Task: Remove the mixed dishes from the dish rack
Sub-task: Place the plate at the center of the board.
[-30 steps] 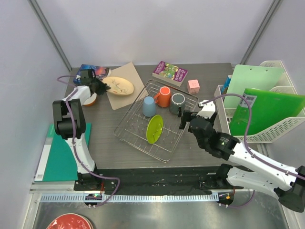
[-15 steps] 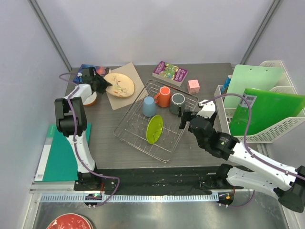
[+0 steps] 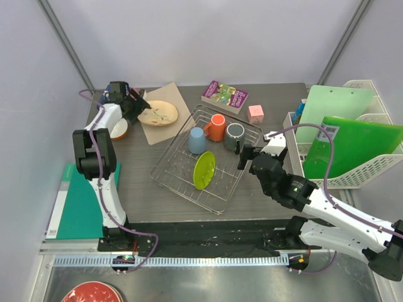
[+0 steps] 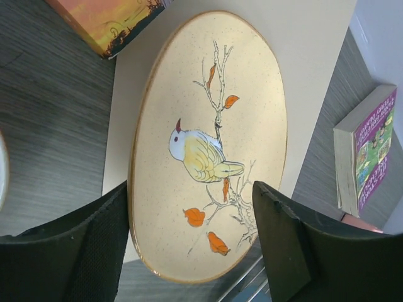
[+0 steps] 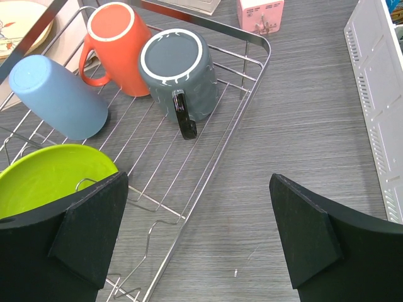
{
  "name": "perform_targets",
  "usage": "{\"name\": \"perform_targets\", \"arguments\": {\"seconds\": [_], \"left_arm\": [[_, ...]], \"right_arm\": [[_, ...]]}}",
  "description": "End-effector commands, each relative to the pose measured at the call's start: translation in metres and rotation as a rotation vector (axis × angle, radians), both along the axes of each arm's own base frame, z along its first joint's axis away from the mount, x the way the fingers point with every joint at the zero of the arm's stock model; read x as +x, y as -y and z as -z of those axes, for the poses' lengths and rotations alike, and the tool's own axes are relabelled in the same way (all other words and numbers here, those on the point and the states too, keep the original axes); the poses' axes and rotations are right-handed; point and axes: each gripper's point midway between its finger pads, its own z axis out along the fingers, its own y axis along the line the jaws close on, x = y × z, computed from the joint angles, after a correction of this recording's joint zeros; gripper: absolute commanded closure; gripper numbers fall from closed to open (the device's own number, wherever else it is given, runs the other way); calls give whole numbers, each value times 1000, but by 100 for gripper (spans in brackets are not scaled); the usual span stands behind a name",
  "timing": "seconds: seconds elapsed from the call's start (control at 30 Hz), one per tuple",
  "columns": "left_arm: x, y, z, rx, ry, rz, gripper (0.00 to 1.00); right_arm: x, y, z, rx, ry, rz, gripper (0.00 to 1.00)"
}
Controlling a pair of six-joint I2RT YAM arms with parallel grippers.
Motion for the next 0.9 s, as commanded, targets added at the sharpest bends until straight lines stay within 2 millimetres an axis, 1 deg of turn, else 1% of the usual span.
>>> {"name": "perform_targets", "arguments": {"seconds": [0.0,0.03,0.07,0.1,0.13,0.2,0.3,0.4,0.5,0.57,0.6,0.63,0.67,0.7,0.73,0.77,0.8,0.83,0.87], "left_arm": [[-6,-2,-58,100,33,17,25],[-8,1,-58,118,21,25,25],[-8,-6,-61,151,17,2,24],[-15,-9,-56,168,-25,-1,24],[-18,4,-57,185,-33,25,24],[-28,1,-51,216,-85,12,24],[-39,2,-46,224,-113,7,24],[-44,3,-38,220,-121,3,24],[-48,5,-41,213,-118,6,25],[-51,10,-56,203,-81,12,26],[-49,14,-65,196,-42,22,27],[-53,25,-77,202,-8,46,28],[-60,32,-98,216,45,60,28],[-62,41,-115,255,109,97,28],[-73,73,-127,283,158,171,28],[-84,78,-123,360,166,178,28],[-104,116,-151,412,271,286,28],[-116,129,-154,453,296,314,28],[-132,135,-147,508,298,331,28]], "right_arm": [[3,2,-13,50,45,22,1],[3,2,-13,51,45,24,1],[3,1,-12,50,44,21,2],[2,1,-11,51,42,22,2],[2,2,-11,54,43,22,1],[2,1,-11,57,43,18,1],[1,2,-11,58,44,18,2],[1,2,-12,61,46,16,2],[-1,3,-13,69,49,11,1],[-1,4,-14,72,52,11,1],[-2,3,-13,73,51,6,1],[-2,3,-13,73,51,6,1],[-2,3,-12,72,49,3,1],[-2,3,-13,74,50,5,1],[-2,3,-13,74,50,5,1],[-1,3,-15,78,55,8,1],[-1,4,-15,71,57,15,1],[-1,4,-17,74,60,17,1],[0,5,-17,71,62,24,1]]}}
